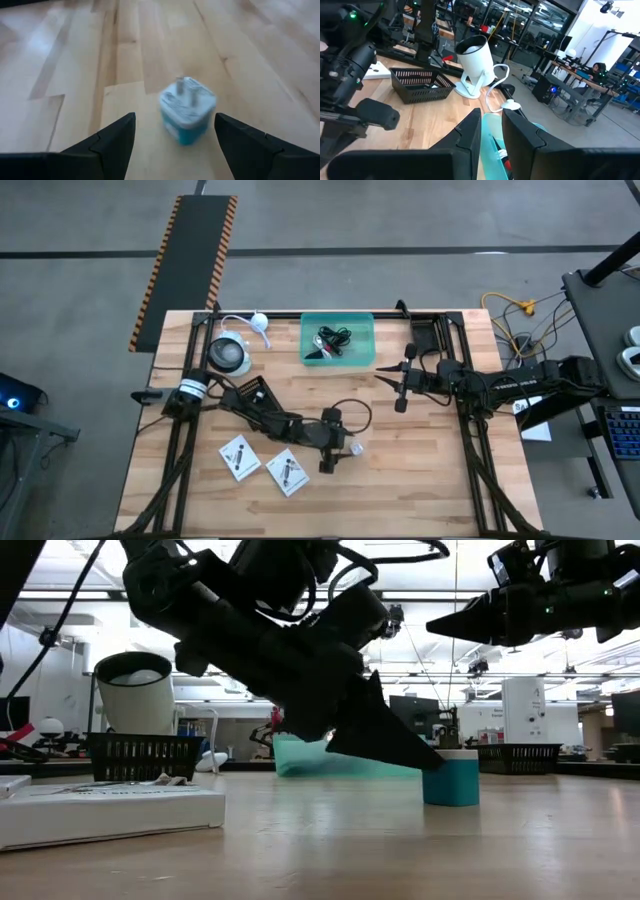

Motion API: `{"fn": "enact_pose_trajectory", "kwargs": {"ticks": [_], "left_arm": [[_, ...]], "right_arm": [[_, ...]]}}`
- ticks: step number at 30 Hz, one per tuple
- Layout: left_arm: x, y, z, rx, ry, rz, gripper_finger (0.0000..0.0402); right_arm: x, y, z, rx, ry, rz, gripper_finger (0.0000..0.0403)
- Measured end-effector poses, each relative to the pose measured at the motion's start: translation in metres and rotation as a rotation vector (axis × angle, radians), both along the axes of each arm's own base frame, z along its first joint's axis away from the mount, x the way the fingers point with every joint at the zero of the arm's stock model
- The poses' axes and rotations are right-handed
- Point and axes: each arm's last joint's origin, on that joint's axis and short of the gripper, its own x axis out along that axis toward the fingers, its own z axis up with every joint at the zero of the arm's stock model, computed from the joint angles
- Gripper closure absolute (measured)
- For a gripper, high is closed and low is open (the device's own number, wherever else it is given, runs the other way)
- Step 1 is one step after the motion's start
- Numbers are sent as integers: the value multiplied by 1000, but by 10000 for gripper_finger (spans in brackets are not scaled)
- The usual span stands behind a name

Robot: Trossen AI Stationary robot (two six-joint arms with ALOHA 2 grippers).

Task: Pick and place items into bin
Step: Put the blue charger adapter into the left black basket

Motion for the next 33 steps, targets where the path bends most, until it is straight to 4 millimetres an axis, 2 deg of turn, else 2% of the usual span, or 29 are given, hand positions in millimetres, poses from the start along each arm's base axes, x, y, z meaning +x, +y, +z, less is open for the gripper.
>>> {"fn": "enact_pose_trajectory", "kwargs": {"ticks": [8, 12, 17, 21, 33], "left_arm": [[3, 1, 5, -4, -51, -88, 146], [6, 4, 6, -2, -92, -52, 146], [7, 9, -6, 36, -77, 36, 146], [8, 9, -13, -28, -62, 69, 146], [20, 7, -25, 5, -64, 56, 146]], "right_arm": [[0, 0, -2, 1, 17, 0, 337], [0, 0, -2, 2, 18, 0, 337], [0, 0, -2, 1, 20, 0, 337], [0, 0, -2, 1, 25, 0, 337], [0, 0, -2, -5, 26, -1, 337]]}}
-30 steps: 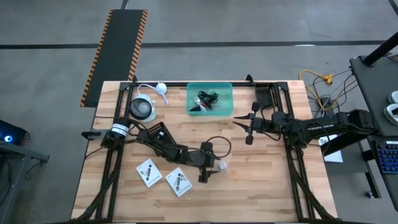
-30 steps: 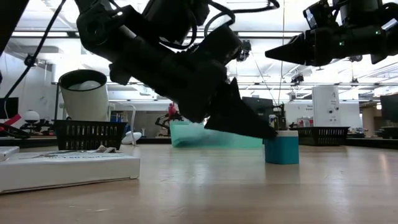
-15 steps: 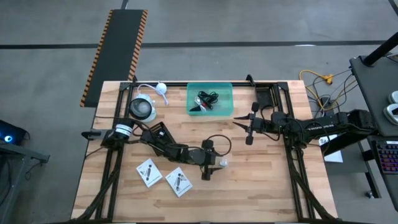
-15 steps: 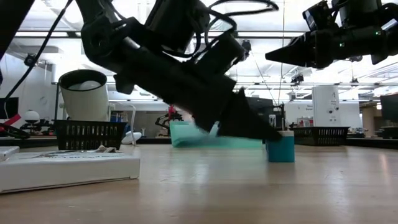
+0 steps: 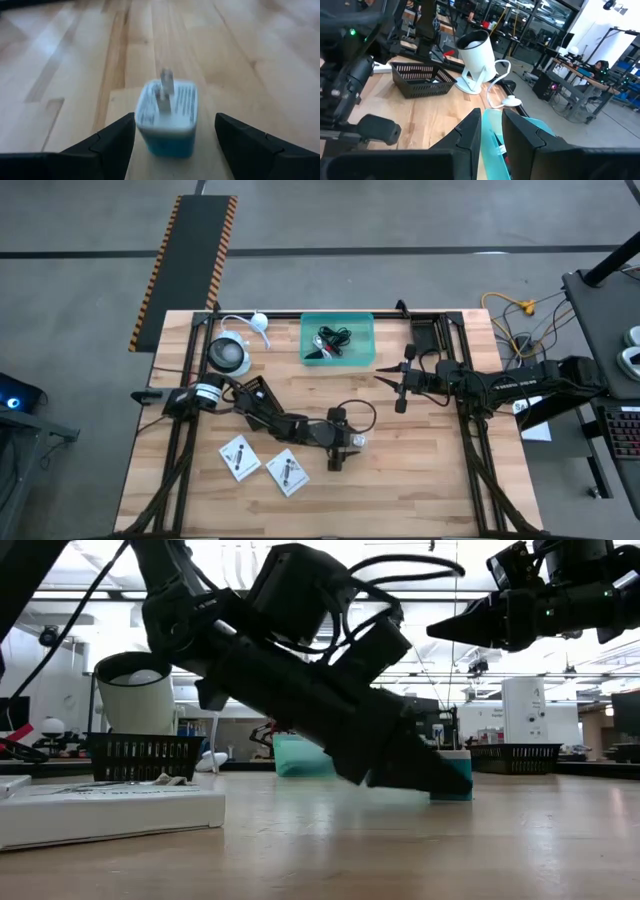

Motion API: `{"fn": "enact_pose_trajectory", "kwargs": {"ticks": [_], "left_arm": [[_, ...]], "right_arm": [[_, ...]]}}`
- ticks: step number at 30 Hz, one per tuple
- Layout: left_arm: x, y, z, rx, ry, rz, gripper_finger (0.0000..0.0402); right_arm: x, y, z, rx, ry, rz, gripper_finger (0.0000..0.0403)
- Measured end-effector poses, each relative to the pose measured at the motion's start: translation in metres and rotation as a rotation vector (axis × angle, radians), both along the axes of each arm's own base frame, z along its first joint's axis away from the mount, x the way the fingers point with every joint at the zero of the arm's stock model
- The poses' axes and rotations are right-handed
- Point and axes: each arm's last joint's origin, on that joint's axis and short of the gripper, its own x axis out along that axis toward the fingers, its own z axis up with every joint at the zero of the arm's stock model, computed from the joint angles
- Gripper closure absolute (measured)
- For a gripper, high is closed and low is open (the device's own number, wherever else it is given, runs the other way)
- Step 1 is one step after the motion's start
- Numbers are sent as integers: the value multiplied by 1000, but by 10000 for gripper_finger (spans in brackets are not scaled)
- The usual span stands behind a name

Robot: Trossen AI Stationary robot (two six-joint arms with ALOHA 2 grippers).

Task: Pick and place items into bin
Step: Put the blue charger adapter into the left black basket

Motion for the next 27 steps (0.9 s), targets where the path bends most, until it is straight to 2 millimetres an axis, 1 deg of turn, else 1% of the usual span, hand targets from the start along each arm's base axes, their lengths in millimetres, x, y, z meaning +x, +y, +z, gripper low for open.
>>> {"fn": "enact_pose_trajectory", "kwargs": {"ticks": [3, 6, 9, 15, 19, 22, 24, 27], "left_arm": [[1, 0, 0, 1, 1, 0, 147], [2, 0, 0, 2, -1, 1, 162], [3, 0, 1, 27, -8, -10, 192], [4, 2, 1, 70, -12, -24, 270], [3, 2, 1, 72, -5, -24, 270], [1, 3, 6, 80, 33, -26, 270], [-3, 3, 14, 83, 83, -21, 270], [-13, 6, 30, 40, 182, 13, 270]], "right_arm": [[0, 0, 0, 0, 1, 0, 337], [0, 0, 0, 0, 0, 0, 337], [0, 0, 0, 0, 0, 0, 337], [0, 0, 0, -1, 1, 0, 337], [0, 0, 0, -4, 1, 0, 337], [0, 0, 0, -4, 1, 0, 337], [0, 0, 0, -3, 1, 0, 337], [0, 0, 0, -3, 3, 1, 337]]}}
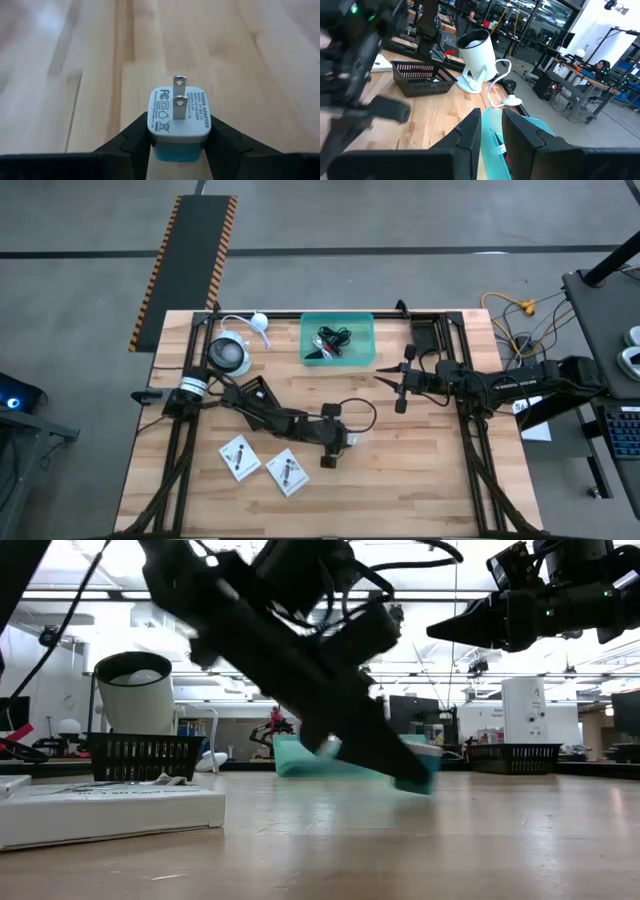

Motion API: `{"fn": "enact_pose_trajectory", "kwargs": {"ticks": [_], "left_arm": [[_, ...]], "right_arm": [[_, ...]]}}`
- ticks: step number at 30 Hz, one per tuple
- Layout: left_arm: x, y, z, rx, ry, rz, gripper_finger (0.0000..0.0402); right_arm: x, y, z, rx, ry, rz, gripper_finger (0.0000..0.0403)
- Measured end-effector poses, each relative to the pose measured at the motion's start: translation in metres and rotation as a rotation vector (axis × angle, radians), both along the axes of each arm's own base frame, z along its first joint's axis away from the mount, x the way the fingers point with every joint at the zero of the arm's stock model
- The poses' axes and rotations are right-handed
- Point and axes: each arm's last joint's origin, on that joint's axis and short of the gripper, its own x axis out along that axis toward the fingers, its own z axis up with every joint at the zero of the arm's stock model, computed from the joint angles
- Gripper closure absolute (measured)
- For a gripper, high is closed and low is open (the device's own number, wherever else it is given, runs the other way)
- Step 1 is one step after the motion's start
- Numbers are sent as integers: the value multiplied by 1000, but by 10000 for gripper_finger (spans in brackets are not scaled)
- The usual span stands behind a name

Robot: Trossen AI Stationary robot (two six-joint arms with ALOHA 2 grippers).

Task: Pick and place items into bin
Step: Put the blue charger adapter into the left black basket

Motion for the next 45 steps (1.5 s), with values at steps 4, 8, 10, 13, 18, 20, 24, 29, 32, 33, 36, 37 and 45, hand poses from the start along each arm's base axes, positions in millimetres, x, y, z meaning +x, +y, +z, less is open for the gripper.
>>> {"fn": "enact_pose_trajectory", "kwargs": {"ticks": [4, 8, 10, 13, 18, 20, 24, 29, 32, 33, 36, 37, 45], "left_arm": [[-19, 3, 34, -79, 102, 78, 268], [-47, 4, 68, -115, 209, 129, 268], [-63, 6, 85, -126, 258, 154, 268], [-90, 14, 115, -185, 297, 239, 268], [-129, 24, 146, -286, 346, 382, 268], [-140, 27, 153, -314, 362, 424, 268], [-155, 31, 159, -328, 401, 476, 268], [-155, 31, 147, -296, 448, 494, 268], [-156, 32, 133, -290, 515, 495, 268], [-157, 32, 129, -294, 539, 501, 268], [-165, 35, 118, -280, 657, 583, 268], [-167, 36, 116, -272, 688, 604, 268], [-169, 37, 111, -255, 737, 627, 255]], "right_arm": [[0, 0, 0, 2, -1, 0, 337], [0, 0, 0, 3, -1, 0, 337], [0, 0, 0, 2, -2, 0, 337], [0, 0, 0, 1, -2, 0, 337], [0, 0, 0, 2, -1, 1, 337], [0, 0, 0, 0, -1, 1, 337], [0, 0, 0, 0, -1, 1, 337], [0, 0, 0, 0, 0, 1, 337], [0, 0, 0, 0, 1, 1, 337], [0, 0, 0, 0, 1, 1, 337], [0, 0, 0, -6, 2, 1, 337], [0, 0, 0, -12, 4, 2, 337], [0, 0, 0, -19, 5, 2, 337]]}}
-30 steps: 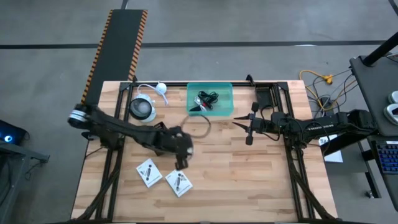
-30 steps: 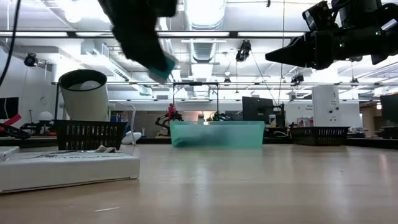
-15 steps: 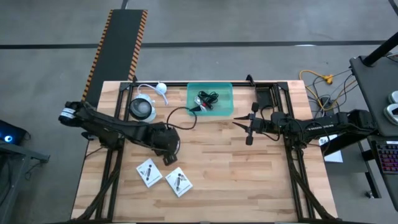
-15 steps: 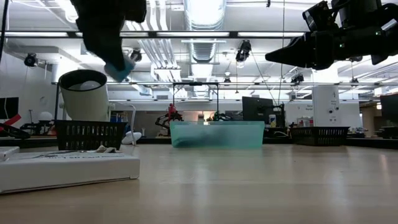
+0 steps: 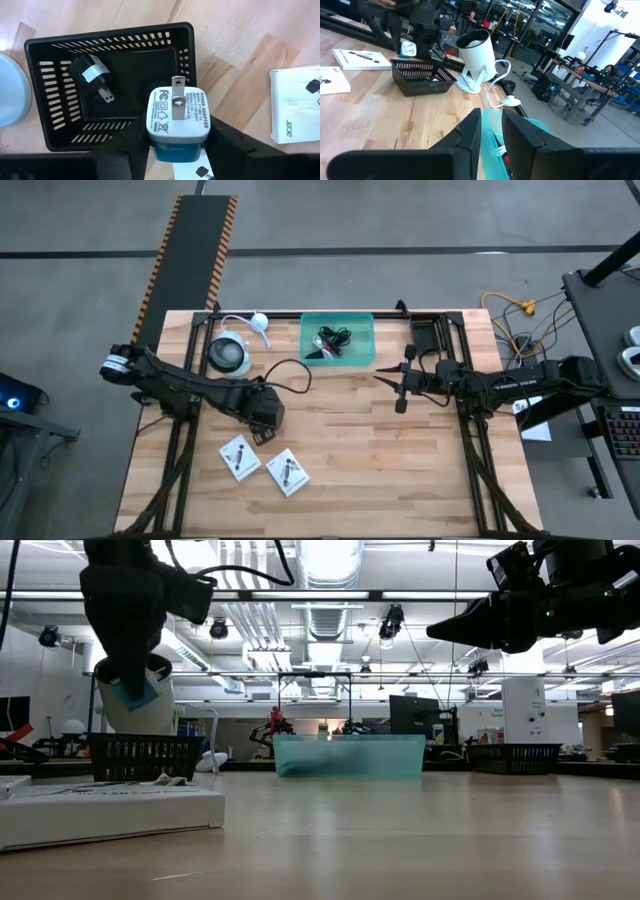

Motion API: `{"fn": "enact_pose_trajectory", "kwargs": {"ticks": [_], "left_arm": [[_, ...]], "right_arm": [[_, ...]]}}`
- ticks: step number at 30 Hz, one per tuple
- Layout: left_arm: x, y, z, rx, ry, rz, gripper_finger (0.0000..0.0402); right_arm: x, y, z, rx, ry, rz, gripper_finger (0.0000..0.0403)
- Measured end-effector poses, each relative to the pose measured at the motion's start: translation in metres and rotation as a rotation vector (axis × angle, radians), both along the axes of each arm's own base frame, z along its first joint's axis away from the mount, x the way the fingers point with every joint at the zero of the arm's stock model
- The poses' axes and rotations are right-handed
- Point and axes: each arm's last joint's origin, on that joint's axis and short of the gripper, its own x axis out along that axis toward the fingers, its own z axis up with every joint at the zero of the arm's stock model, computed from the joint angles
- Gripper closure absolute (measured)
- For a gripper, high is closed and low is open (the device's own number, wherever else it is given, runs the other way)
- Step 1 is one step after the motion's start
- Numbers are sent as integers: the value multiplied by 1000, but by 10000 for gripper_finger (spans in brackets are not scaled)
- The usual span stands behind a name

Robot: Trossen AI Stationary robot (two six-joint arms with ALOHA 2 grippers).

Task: Pick and place items into bin
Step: Put the blue charger adapter into the left black basket, then put the right card reader box into the right black basket

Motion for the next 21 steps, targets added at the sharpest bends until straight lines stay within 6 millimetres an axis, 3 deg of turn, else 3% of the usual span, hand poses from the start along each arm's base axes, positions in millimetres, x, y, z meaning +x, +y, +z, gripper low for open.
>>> {"fn": "enact_pose_trajectory", "kwargs": {"ticks": [7, 12, 21], "left_arm": [[-2, 1, -4, 26, 10, 24, 184], [-3, 1, -6, 29, 15, 4, 159], [25, -5, 3, 103, -217, -451, 156]], "right_arm": [[0, 0, 0, 0, 0, 0, 337], [0, 0, 0, 0, 0, 0, 337], [0, 0, 0, 4, -1, 0, 337]]}}
